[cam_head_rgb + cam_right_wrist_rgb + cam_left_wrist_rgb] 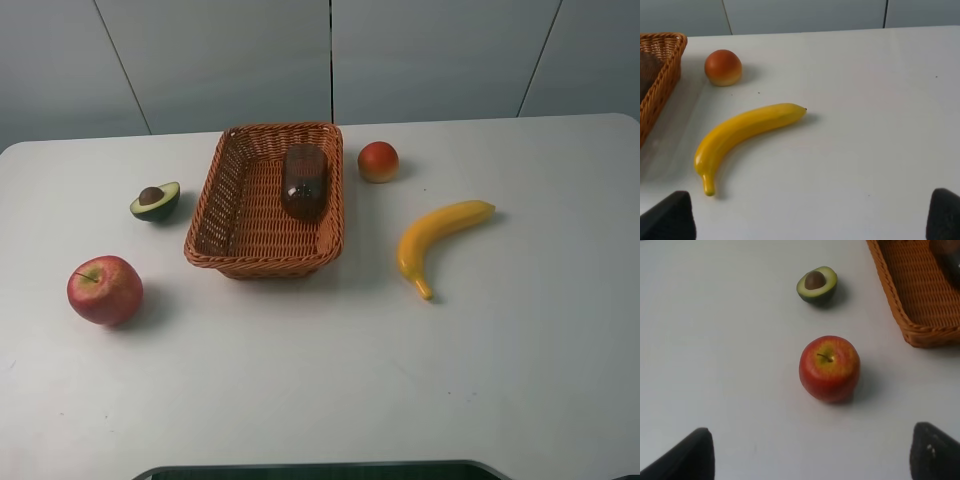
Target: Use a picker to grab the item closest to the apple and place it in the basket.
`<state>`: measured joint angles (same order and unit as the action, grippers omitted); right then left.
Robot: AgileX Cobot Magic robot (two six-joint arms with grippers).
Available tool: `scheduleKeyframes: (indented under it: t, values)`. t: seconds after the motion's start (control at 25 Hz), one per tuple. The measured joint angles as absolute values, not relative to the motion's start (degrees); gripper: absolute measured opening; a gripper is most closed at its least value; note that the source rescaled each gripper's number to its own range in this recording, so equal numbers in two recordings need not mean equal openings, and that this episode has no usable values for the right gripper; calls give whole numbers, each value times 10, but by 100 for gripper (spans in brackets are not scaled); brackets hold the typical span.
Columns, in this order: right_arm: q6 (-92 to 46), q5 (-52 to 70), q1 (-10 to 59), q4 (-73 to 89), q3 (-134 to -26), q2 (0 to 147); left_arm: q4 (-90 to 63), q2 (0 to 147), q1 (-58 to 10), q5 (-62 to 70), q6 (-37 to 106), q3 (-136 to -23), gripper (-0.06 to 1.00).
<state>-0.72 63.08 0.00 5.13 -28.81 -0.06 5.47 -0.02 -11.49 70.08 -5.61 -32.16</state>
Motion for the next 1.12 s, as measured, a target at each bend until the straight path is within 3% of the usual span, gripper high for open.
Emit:
scheduleKeyframes:
  t: [0.6,1.12]
  values:
    - [-7,631,0,51,-288,-1,47,0,-115,701,-56,-322,100]
    - [-7,631,0,51,-288,-1,45,0,-115,622,-56,-295,100]
